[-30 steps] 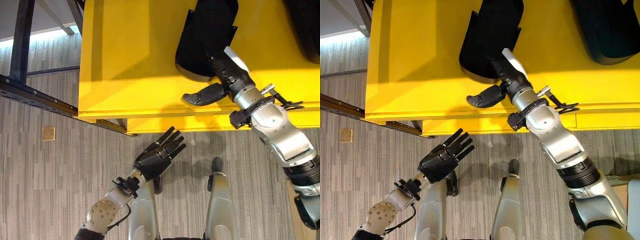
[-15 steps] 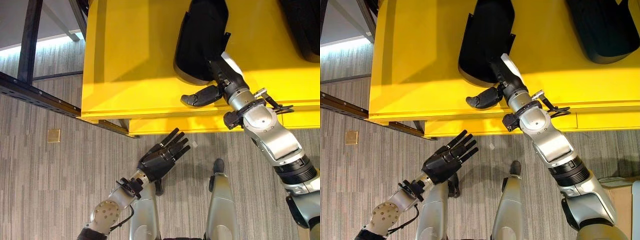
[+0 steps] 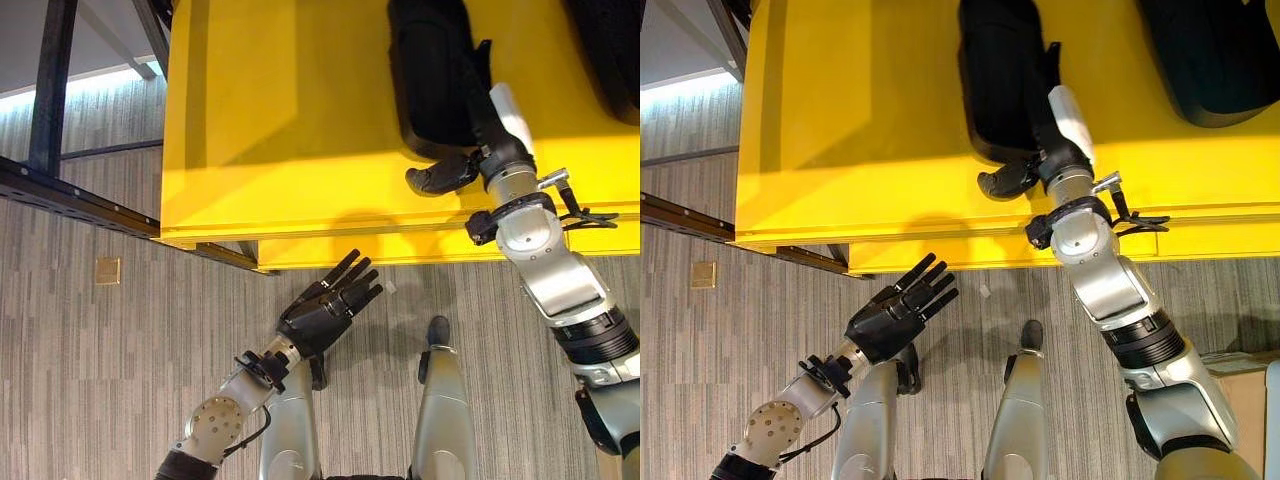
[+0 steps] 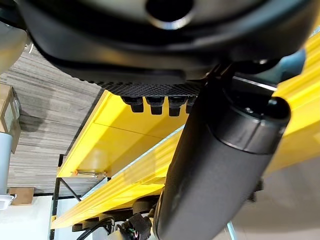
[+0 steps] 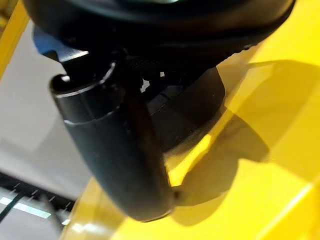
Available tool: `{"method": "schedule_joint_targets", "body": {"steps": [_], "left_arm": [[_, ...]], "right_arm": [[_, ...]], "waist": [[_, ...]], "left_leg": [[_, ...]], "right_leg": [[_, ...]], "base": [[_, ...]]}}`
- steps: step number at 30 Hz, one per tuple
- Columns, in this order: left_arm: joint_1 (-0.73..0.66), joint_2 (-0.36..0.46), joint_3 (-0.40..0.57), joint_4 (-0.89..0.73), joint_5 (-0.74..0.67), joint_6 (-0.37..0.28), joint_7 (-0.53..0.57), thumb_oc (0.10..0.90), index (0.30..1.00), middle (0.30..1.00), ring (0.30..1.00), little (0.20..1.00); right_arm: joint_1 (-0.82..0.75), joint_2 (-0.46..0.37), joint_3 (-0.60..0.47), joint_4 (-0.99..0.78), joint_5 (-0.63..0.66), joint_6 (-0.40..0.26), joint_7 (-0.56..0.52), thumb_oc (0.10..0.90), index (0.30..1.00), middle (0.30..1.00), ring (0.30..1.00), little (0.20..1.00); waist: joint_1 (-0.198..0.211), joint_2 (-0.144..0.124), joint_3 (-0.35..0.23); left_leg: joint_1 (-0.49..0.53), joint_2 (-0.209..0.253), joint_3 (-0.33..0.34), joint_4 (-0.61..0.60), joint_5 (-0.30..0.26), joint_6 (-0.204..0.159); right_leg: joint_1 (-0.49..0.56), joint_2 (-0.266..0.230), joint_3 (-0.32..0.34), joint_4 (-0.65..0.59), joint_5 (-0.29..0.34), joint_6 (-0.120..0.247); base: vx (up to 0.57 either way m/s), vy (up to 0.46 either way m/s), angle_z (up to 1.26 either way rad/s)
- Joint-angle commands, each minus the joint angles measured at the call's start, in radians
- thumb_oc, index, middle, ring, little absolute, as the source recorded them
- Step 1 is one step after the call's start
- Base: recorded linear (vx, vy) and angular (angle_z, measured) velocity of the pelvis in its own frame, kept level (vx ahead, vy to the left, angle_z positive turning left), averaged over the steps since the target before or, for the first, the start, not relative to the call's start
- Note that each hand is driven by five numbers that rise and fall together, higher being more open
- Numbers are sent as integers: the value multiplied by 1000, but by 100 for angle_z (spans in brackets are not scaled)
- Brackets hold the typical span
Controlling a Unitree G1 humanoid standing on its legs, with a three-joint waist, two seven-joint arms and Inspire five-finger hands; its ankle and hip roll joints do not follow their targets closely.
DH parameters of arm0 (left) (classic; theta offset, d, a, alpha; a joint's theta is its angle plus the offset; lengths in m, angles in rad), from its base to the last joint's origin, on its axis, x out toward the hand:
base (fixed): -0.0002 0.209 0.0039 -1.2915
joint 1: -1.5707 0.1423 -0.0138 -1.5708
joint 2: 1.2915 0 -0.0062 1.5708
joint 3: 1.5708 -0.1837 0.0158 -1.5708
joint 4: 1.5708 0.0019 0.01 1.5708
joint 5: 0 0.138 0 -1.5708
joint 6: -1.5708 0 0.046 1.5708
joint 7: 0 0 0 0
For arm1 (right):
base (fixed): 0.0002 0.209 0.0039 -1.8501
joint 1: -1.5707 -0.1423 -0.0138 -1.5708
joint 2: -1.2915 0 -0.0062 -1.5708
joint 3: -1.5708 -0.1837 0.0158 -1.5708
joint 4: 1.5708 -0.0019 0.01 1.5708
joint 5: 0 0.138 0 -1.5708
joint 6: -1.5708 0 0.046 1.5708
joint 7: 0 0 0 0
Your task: Move parts from the plastic box to the shelf.
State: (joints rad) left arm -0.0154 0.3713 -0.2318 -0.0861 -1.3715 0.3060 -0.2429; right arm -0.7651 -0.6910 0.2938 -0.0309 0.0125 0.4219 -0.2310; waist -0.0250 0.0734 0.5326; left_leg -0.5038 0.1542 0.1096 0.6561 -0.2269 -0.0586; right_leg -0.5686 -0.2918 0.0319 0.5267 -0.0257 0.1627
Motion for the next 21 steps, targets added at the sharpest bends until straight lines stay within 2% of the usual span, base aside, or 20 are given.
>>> {"method": "schedule_joint_targets", "body": {"steps": [1,8,9,10,11,12,13,14,17,18,19,21], "left_arm": [[28,-7,3,-156,-65,-20,-45,900,1000,1000,1000,1000],[35,-6,4,-161,-74,-16,-45,900,1000,1000,1000,1000],[33,-6,7,-164,-76,-15,-45,900,1000,1000,1000,1000],[38,-6,6,-167,-78,-13,-45,900,1000,1000,1000,1000],[39,-7,7,-165,-79,-12,-48,900,1000,1000,1000,1000],[37,-5,10,-166,-80,-10,-49,900,1000,1000,1000,1000],[36,-7,12,-167,-85,-6,-48,900,1000,1000,1000,1000],[38,-6,11,-166,-86,-5,-47,900,1000,1000,1000,1000],[37,-6,12,-167,-85,1,-47,900,1000,1000,1000,1000],[36,-5,14,-167,-85,1,-49,900,1000,1000,1000,1000],[40,-6,12,-163,-84,1,-52,900,1000,1000,1000,1000],[38,-4,12,-161,-84,2,-54,900,1000,1000,1000,1000]], "right_arm": [[-103,-62,-79,-4,-2,-47,-38,900,1000,1000,1000,1000],[-106,-66,-65,-29,-58,-88,16,900,1000,1000,1000,1000],[-111,-67,-62,-34,-60,-87,20,900,1000,1000,1000,1000],[-112,-69,-53,-39,-60,-89,28,900,1000,1000,1000,1000],[-115,-70,-49,-42,-58,-91,32,900,1000,1000,1000,1000],[-123,-74,-42,-54,-76,-100,50,900,1000,1000,1000,1000],[-130,-77,-31,-67,-98,-110,70,900,1000,1000,1000,1000],[-129,-76,-28,-66,-99,-112,76,900,1000,1000,1000,1000],[-137,-73,-5,-89,-125,-100,103,900,1000,1000,1000,1000],[-141,-73,-3,-91,-130,-98,108,900,1000,1000,1000,1000],[-141,-72,2,-94,-136,-92,113,900,1000,1000,1000,1000],[-147,-71,12,-92,-161,-96,128,900,1000,1000,1000,1000]], "waist": [[3,17,-13],[1,25,-13],[1,26,-13],[3,27,-13],[3,28,-13],[4,30,-13],[6,31,-13],[6,31,-13],[10,29,-13],[11,30,-13],[12,29,-13],[15,28,-13]], "left_leg": [[45,-59,39,-72,-12,64],[50,-63,42,-77,-11,64],[36,-61,49,-87,17,71],[52,-65,42,-80,-7,63],[53,-65,43,-82,-7,63],[41,-63,50,-93,20,69],[45,-65,49,-94,20,69],[58,-68,43,-86,-5,62],[55,-68,41,-81,-7,63],[41,-65,47,-88,18,70],[55,-68,40,-80,-7,64],[55,-69,39,-79,-7,64]], "right_leg": [[60,77,-49,168,-220,-118],[57,76,-45,172,-223,-120],[42,77,-48,164,-198,-127],[58,76,-43,170,-221,-120],[59,75,-43,168,-221,-120],[46,75,-48,158,-196,-126],[49,73,-49,157,-196,-125],[64,72,-45,164,-220,-118],[62,70,-46,168,-220,-118],[48,71,-50,160,-195,-124],[63,70,-46,169,-219,-117],[65,69,-47,167,-218,-116]], "base": [[0,0,0],[-10,3,0],[0,0,0],[0,0,0],[8,27,-3],[-63,30,-3],[0,0,0],[87,18,-1],[3,1,-1],[0,0,0],[0,0,0],[40,2,0]]}}
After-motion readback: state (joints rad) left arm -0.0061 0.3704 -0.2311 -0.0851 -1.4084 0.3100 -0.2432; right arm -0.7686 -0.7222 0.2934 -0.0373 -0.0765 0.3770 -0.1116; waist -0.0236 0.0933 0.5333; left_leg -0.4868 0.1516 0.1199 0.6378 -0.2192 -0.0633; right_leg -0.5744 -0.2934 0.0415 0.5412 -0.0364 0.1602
